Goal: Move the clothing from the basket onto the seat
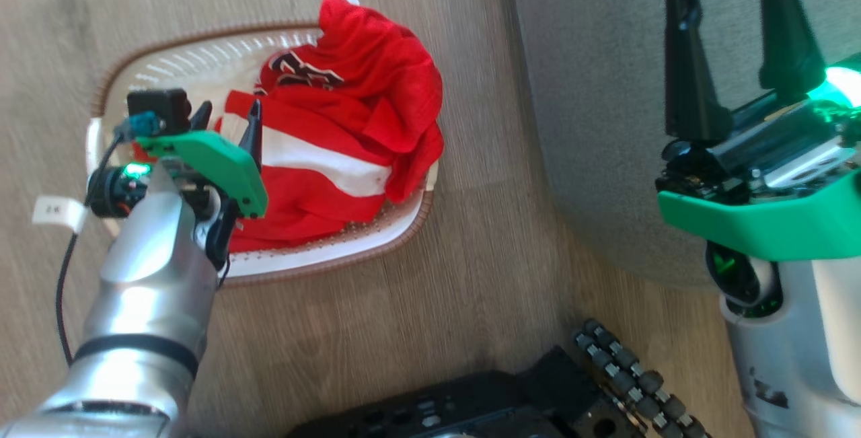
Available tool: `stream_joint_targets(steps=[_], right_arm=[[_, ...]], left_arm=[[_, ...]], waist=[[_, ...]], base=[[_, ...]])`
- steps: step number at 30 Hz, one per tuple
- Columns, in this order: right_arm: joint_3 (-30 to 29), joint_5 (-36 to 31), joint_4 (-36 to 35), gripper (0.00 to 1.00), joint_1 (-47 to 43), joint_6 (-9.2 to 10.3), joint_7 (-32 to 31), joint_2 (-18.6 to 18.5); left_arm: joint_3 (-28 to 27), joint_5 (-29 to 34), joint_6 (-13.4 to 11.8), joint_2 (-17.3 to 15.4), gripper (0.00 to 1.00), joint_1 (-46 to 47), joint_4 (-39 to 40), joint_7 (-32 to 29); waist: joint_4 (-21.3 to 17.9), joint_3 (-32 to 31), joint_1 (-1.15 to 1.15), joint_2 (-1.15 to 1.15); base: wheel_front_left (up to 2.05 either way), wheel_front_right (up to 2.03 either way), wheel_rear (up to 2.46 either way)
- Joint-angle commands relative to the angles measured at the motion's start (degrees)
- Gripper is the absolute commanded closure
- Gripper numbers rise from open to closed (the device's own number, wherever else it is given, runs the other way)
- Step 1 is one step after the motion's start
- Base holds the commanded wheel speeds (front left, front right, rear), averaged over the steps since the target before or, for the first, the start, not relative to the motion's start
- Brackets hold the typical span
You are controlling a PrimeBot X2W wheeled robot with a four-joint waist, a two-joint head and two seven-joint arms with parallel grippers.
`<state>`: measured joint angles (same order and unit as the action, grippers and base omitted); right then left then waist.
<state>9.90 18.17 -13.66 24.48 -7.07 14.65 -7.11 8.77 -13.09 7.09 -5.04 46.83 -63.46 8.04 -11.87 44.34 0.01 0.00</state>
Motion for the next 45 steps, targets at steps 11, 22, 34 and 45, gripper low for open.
stream_joint_targets(steps=[11,22,34,45], right_arm=[[-0.7,-0.6,-6.1,0.0,0.6,-0.42,0.3,0.7],[-0.4,-0.7,-6.9,0.0,1.0,-0.42,0.3,1.5],[-0.3,-0.9,-7.0,0.0,1.2,-0.42,0.3,2.0],[-0.4,-0.9,-6.3,0.0,1.6,-0.42,0.3,2.2]], left_arm=[[1.5,0.3,0.3,-2.3,0.0,7.9,-6.7,-2.2],[5.0,1.0,0.3,-2.4,0.0,9.0,-10.0,-14.1],[11.0,-0.1,0.4,-3.0,1.0,8.8,-9.9,-21.2],[14.9,-5.4,0.4,-3.5,1.0,8.1,-7.6,-18.1]], waist=[[-1.7,8.0,-0.01,0.0],[-2.7,10.3,-0.01,0.0],[-3.5,11.6,-0.01,0.0],[-2.8,9.1,-0.01,0.0]], base=[[0.0,0.0,0.0],[0.0,0.0,0.0],[0.0,0.0,0.0],[0.0,0.0,0.0]])
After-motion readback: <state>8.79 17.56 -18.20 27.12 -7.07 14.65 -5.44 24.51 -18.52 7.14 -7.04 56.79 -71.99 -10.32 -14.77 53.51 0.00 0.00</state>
